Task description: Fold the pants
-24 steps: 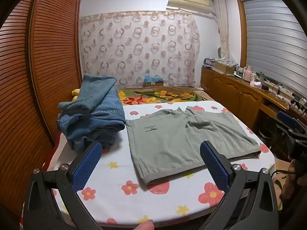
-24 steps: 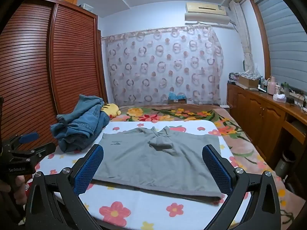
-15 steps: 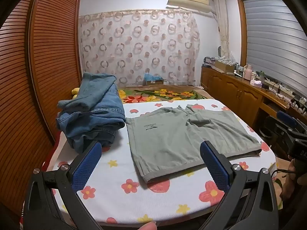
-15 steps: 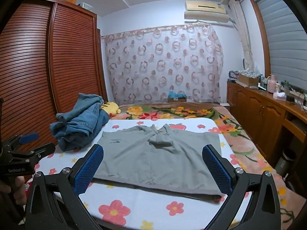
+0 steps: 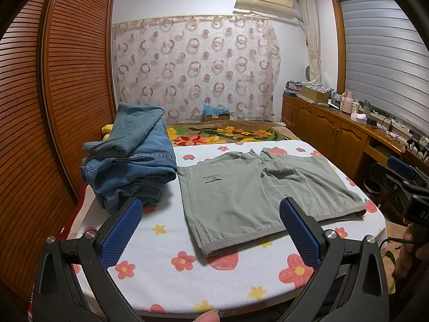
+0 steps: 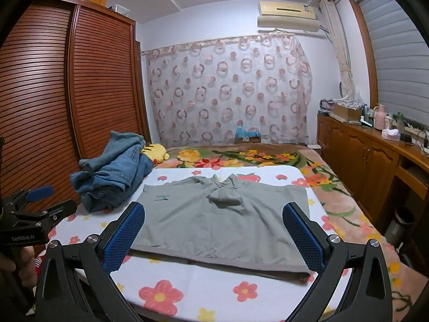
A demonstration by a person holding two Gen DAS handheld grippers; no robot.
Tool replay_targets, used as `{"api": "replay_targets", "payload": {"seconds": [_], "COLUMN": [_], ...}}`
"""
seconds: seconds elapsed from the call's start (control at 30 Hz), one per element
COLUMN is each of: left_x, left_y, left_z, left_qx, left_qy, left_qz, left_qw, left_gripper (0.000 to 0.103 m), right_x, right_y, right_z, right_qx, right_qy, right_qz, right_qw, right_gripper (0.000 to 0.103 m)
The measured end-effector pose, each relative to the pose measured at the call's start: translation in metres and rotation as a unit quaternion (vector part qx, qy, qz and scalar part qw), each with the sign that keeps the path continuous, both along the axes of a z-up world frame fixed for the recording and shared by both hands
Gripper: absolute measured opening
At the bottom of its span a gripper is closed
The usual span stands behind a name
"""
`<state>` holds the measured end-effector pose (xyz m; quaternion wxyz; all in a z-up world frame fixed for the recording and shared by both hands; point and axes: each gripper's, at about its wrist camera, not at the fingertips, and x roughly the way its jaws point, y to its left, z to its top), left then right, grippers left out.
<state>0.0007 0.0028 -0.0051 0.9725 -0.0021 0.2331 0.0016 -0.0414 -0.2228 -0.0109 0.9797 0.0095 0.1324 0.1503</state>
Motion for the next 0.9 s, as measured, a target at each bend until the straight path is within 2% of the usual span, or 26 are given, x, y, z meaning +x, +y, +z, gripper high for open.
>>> {"api": "replay_targets", "payload": {"seconds": [0.9], "left_x": [-0.0013], "left_y": [0.0012], "left_z": [0.0065], "left_qx": [0.003], "left_qy": [-0.002], "left_qz": [0.0], "left_qw": [1.0], "left_gripper": [0.102], "right_x": [-0.0022], "right_y": [0.0023], "right_z": [0.0008], "right_qx": [0.001], "right_qy": [-0.005], "right_qz": [-0.001], "right_qw": [1.0], "right_gripper": [0.103]}}
